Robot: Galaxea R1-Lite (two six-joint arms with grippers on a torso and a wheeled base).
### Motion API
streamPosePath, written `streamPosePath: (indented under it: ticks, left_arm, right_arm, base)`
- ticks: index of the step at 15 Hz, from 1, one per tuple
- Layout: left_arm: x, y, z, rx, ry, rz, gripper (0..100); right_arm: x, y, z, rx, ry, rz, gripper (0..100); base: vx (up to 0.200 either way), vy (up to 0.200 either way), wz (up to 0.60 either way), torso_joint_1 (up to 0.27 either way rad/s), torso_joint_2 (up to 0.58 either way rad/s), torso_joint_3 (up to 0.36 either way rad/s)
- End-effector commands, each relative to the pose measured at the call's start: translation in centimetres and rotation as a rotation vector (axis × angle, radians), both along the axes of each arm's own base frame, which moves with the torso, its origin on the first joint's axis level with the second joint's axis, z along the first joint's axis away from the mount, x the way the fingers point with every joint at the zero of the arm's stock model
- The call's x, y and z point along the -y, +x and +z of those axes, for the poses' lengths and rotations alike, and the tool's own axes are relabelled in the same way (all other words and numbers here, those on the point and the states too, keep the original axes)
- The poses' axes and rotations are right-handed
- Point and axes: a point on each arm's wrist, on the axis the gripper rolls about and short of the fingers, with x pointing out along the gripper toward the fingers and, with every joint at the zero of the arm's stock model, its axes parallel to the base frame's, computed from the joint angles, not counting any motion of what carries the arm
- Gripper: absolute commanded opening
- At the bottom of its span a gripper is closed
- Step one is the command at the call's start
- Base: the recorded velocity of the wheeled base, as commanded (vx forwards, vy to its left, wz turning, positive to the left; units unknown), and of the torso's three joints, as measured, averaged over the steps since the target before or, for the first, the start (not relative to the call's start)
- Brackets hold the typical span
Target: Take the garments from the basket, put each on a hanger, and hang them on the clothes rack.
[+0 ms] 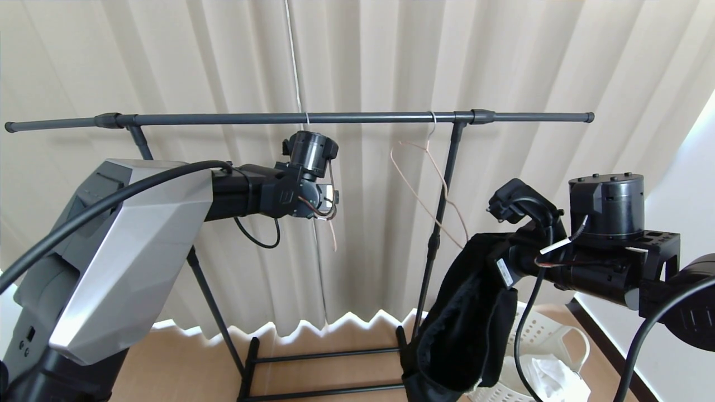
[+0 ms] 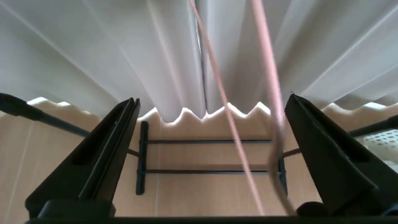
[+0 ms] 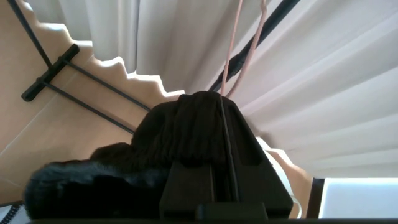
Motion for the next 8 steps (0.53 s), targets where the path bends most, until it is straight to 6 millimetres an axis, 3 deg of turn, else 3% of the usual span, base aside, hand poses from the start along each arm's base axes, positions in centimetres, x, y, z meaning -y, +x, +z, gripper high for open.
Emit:
streamPosePath:
  ticks: [1,8]
  left_arm:
    - [-0.5,0.4,-0.1,0.001,0.008,0.009,100]
    - [-1.6,1.4,-1.4,-0.021,0.022,0.035,100]
  right_arm:
    - [0.0,0.0,0.0,0.0,0.001,0.002,0]
    - [-0.1,0.1,-0.1,-0.004,-0.002,0.001,0]
  base:
    - [0.0,0.0,0.0,0.0,0.0,0.0]
    - [0.0,0.0,0.0,0.0,0.0,0.0]
